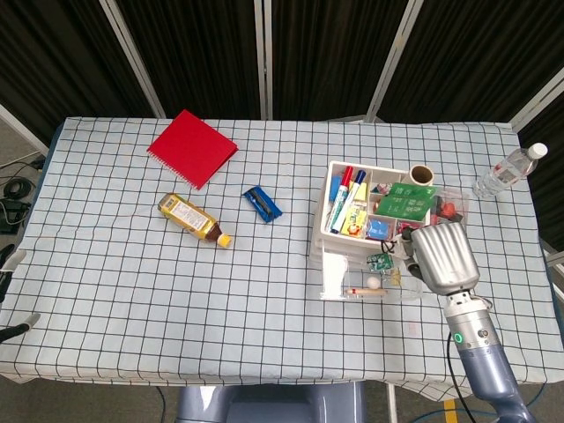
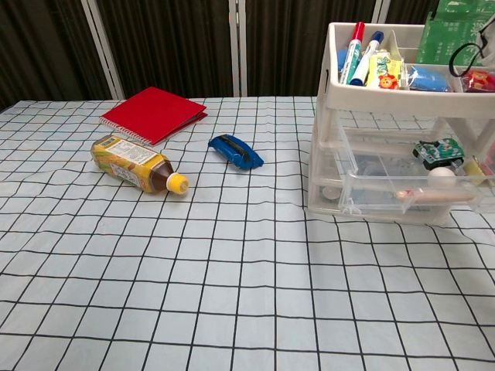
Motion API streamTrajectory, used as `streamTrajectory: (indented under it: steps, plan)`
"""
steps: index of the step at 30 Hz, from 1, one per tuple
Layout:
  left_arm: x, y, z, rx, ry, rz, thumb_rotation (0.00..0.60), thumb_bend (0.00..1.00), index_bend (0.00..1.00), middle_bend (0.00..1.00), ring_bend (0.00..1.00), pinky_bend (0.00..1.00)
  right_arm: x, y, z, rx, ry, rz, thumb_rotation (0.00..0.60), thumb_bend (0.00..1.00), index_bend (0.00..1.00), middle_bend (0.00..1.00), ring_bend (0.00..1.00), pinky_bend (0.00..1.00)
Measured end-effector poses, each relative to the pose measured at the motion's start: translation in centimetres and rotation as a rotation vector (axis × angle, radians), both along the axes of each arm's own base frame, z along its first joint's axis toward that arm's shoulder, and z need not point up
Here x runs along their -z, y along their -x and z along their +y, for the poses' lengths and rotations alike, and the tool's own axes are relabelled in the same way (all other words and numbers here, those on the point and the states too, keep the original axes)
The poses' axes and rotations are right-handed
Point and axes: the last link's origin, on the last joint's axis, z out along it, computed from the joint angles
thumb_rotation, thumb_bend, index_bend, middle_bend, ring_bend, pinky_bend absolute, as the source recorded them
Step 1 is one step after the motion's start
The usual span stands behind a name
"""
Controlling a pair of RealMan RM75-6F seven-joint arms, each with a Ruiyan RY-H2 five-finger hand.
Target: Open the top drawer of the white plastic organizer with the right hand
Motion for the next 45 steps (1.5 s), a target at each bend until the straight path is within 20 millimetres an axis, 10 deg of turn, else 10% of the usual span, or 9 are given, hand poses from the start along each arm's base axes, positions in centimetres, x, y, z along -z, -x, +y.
streamTrajectory:
  steps: [27,45]
  plan:
    - [0.2,-0.1,-0.1,-0.002,0.001,0.005,0.6,0.0,0.0,0.0,0.0,0.0,-6.2,8.6,-2.5,0.247,0.243,0.101,0.6,0.28,0.7,1.0,1.0,0.82]
    - [0.1,0.0,0.0,-0.005,-0.003,0.003,0.6,0.0,0.0,0.0,0.0,0.0,-5.7,9.0,-2.6,0.295,0.232,0.095,0.6,0.23,0.38,1.0,1.0,0.81]
